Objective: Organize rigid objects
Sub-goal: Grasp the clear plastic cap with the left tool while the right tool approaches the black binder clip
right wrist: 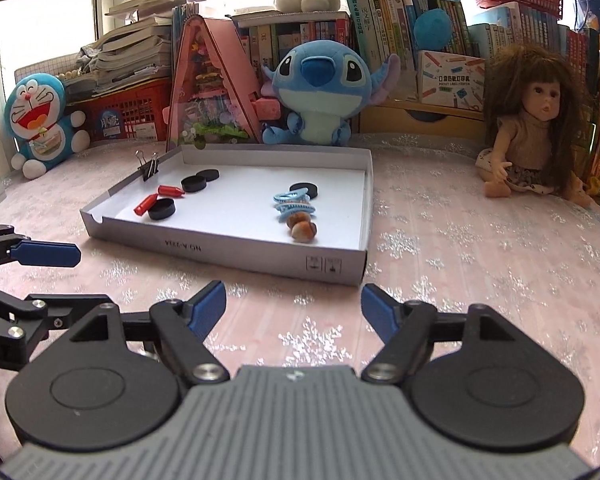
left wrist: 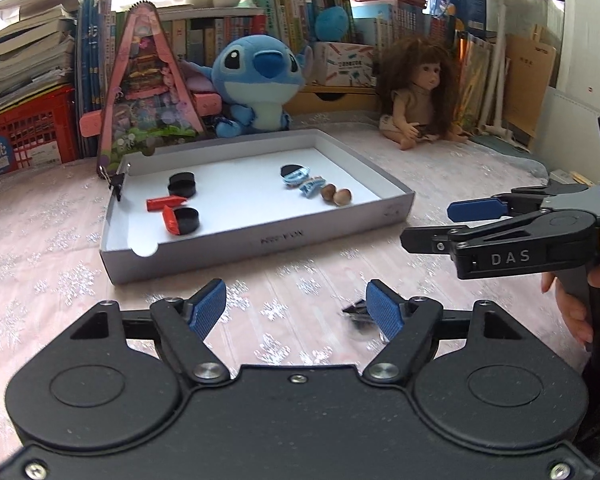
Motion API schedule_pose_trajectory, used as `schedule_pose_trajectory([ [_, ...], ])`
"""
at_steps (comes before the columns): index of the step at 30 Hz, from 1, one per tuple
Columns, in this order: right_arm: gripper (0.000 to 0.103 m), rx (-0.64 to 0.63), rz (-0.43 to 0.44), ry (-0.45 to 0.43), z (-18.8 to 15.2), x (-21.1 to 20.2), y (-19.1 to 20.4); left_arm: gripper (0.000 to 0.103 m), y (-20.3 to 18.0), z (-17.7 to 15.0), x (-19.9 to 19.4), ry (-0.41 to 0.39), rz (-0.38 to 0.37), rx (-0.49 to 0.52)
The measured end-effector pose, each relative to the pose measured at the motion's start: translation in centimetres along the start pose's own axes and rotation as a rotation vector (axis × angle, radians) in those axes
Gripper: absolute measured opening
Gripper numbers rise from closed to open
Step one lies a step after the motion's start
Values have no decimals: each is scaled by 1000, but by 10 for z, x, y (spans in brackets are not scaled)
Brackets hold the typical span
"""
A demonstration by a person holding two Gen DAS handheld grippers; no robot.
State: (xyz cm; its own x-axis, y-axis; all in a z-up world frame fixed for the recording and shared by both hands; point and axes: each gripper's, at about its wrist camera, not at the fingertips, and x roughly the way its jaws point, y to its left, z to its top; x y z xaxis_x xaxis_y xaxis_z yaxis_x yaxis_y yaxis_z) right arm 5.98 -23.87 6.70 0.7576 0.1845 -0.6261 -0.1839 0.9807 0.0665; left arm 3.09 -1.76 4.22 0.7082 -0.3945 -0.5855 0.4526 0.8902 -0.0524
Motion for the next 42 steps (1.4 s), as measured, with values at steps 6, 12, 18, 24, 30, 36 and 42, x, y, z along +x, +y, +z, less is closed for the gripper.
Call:
schedule_pose_trajectory([
  [6,84,25,2,5,-9,0,-2,73,-12,-12,3,28,-51,25],
  [12,86,31,-2,3,-17,1,-1,64,-19,-20,10,39,-66,43],
  [18,86,0,-50,6,-25,6,3,58,-23,-20,17,17,-55,72],
  [24,86,12,-40,19,-32,11,1,51,-30,-21,23,21,-72,93],
  [30,87,35,-18,7,-34,10,-2,39,-35,-23,28,26,-71,113],
  [36,88,35,-17,10,-34,10,-2,27,-32,-24,25,27,-61,96],
  [42,88,26,-12,3,-34,10,-1,27,-22,-24,17,17,-27,77],
])
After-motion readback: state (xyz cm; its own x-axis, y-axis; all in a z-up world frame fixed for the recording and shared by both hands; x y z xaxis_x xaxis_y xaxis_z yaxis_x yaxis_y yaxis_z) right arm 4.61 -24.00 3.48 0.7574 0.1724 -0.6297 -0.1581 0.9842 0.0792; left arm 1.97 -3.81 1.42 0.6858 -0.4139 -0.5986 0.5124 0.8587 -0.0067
